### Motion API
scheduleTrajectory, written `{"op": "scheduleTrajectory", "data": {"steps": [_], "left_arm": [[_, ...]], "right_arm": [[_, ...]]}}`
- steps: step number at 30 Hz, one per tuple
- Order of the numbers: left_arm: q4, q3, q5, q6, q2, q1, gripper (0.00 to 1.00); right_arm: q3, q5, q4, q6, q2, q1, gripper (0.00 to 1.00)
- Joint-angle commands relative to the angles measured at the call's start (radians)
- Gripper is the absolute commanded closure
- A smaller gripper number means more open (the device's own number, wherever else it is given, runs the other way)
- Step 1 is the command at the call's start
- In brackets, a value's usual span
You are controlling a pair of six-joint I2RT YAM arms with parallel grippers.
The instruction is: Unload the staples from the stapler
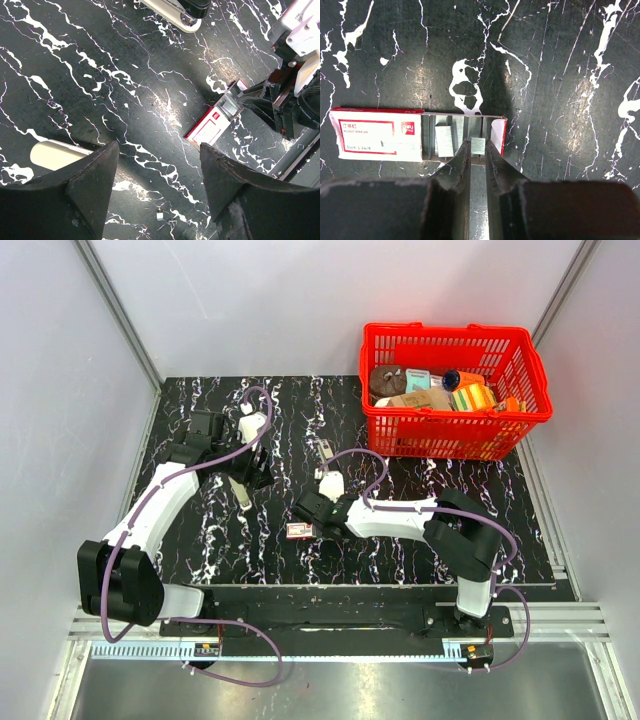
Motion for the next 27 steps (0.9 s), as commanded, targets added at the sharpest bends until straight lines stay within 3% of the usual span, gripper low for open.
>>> {"op": "scheduleTrajectory", "data": {"steps": [1,17,27], "left_arm": [[0.033,-0.001,-0.005,0.014,-0.038,-0.004,0.3],[0.024,0.002,-0.002,0.017,-0.044,-0.007,0.3],[0.024,-0.004,0.001,0.015,-0.043,-0.01,0.3]], "right_arm": [[0.033,0.01,-0.013,0.003,0.004,0.009,0.91],[0.036,0.013,-0.011,-0.008,-0.008,0.009,0.71],[0.045,0.012,-0.013,-0.026,-0.045,0.009,0.69]]}}
